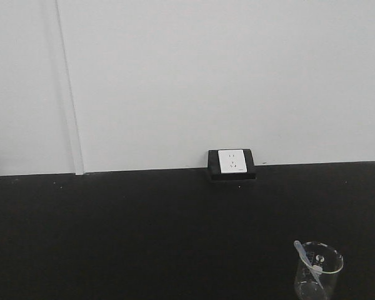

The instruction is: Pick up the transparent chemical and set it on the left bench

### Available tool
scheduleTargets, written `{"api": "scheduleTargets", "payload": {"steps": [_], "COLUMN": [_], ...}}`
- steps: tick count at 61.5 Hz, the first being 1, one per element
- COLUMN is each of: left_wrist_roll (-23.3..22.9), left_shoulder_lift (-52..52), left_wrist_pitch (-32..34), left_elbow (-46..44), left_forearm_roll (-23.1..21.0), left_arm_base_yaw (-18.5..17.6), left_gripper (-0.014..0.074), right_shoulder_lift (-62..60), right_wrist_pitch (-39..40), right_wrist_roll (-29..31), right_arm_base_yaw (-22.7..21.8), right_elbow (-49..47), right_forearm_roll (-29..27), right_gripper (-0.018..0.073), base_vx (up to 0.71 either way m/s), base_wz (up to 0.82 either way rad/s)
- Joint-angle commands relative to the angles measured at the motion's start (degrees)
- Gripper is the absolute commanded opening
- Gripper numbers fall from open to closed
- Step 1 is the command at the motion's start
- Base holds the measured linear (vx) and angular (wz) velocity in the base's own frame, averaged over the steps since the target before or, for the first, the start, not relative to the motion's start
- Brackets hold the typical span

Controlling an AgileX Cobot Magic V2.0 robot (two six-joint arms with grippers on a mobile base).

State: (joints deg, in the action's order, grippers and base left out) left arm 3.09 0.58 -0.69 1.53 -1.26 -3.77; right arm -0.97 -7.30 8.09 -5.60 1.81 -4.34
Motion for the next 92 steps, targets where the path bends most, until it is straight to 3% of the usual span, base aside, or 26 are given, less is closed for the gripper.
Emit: {"api": "scheduleTargets", "payload": {"steps": [1,55,65,70,77,92], "left_wrist_roll": [-0.45,-0.45,-0.45,-0.45,-0.45,-0.45], "left_shoulder_lift": [1.1,1.1,1.1,1.1,1.1,1.1], "left_wrist_pitch": [4.49,4.49,4.49,4.49,4.49,4.49], "left_elbow": [0.93,0.93,0.93,0.93,0.93,0.93], "left_forearm_roll": [-0.04,-0.04,-0.04,-0.04,-0.04,-0.04], "left_arm_base_yaw": [-0.1,-0.1,-0.1,-0.1,-0.1,-0.1], "left_gripper": [-0.0003,-0.0003,-0.0003,-0.0003,-0.0003,-0.0003], "right_shoulder_lift": [-0.28,-0.28,-0.23,0.17,4.85,25.27], "right_wrist_pitch": [4.95,5.35,10.4,9.72,4.52,4.27], "right_wrist_roll": [0.61,0.67,-0.96,-2.61,0.17,3.88], "right_arm_base_yaw": [-0.18,-0.18,-0.18,-0.18,-0.18,-0.18], "right_elbow": [0.36,0.36,-0.14,-3.51,-12.98,-29.2], "right_forearm_roll": [-0.04,-0.04,-1.61,-3.53,-2.08,-0.06], "right_gripper": [-0.0004,-0.0004,-0.0004,-0.0004,-0.0003,0.0], "base_vx": [0.0,0.0,0.0,0.0,0.0,0.0], "base_wz": [0.0,0.0,0.0,0.0,0.0,0.0]}}
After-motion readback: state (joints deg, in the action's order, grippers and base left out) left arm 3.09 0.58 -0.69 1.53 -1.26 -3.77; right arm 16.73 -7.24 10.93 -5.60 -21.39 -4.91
